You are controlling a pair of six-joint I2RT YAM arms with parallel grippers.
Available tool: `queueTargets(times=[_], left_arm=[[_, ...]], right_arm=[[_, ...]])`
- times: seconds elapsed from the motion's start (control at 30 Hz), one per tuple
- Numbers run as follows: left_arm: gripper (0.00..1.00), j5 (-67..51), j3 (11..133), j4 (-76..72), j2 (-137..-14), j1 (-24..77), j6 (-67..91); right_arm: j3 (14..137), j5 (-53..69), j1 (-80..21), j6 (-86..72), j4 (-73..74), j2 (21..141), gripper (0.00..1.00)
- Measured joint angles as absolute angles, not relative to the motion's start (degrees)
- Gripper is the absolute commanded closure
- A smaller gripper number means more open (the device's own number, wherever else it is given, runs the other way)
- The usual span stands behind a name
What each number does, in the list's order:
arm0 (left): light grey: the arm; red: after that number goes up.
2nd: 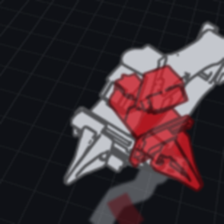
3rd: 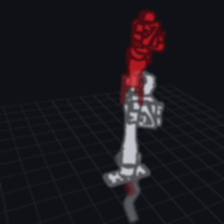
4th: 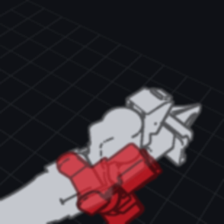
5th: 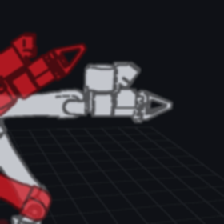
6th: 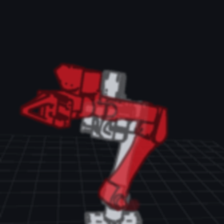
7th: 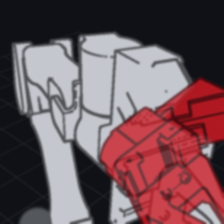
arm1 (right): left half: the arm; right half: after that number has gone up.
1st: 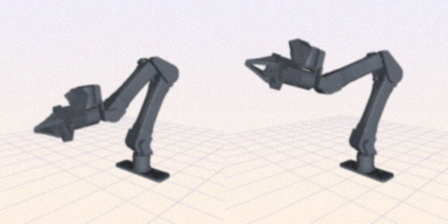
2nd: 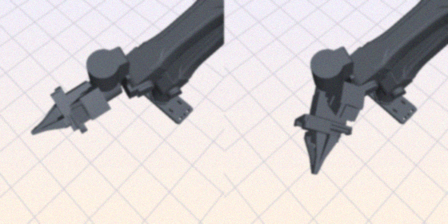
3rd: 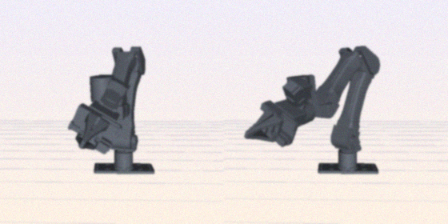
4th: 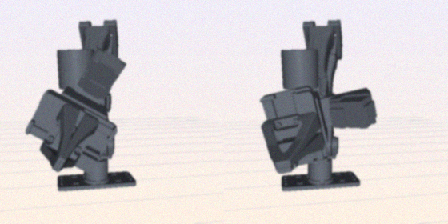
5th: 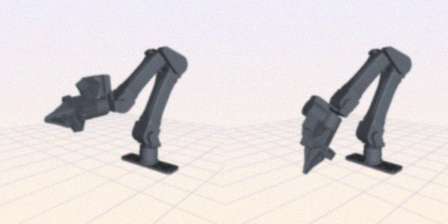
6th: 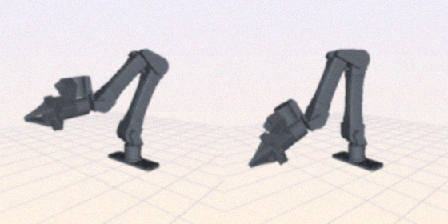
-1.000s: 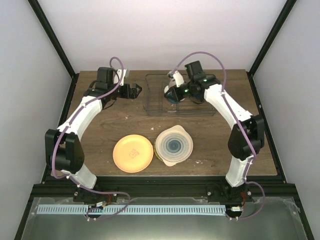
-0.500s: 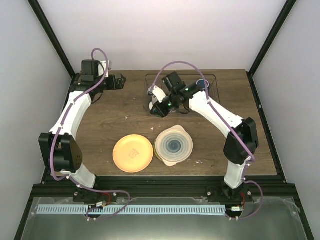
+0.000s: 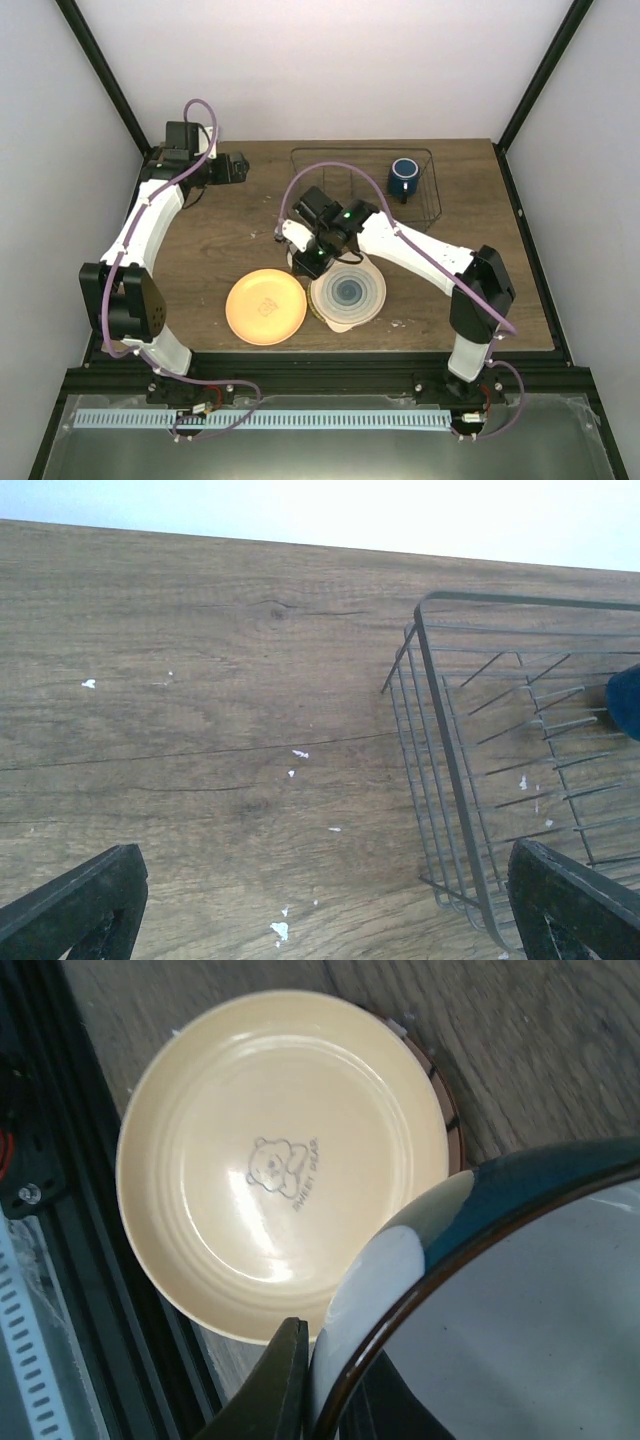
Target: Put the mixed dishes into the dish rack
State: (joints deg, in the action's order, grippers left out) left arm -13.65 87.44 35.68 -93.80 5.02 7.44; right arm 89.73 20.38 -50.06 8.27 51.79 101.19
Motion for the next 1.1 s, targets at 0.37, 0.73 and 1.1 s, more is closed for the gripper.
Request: queueTargets(times=[0.37, 0.73, 1.1], left_arm=[[0.00, -13.50, 87.42, 36.60, -93.78, 5.02, 7.42], [0.00, -13.54, 87.05, 37.39, -93.78, 5.02, 7.18], [0.00, -13.52, 86.63, 38.33, -93.78, 5.02, 6.68]], right_arm=[[88.09, 14.37, -51.03, 7.57, 52.31, 101.41, 0.99], [78.26, 10.83, -51.16, 3.01, 54.33, 101.41, 0.99], [76.66, 9.43, -51.20, 1.56, 53.43, 100.77, 0.81]])
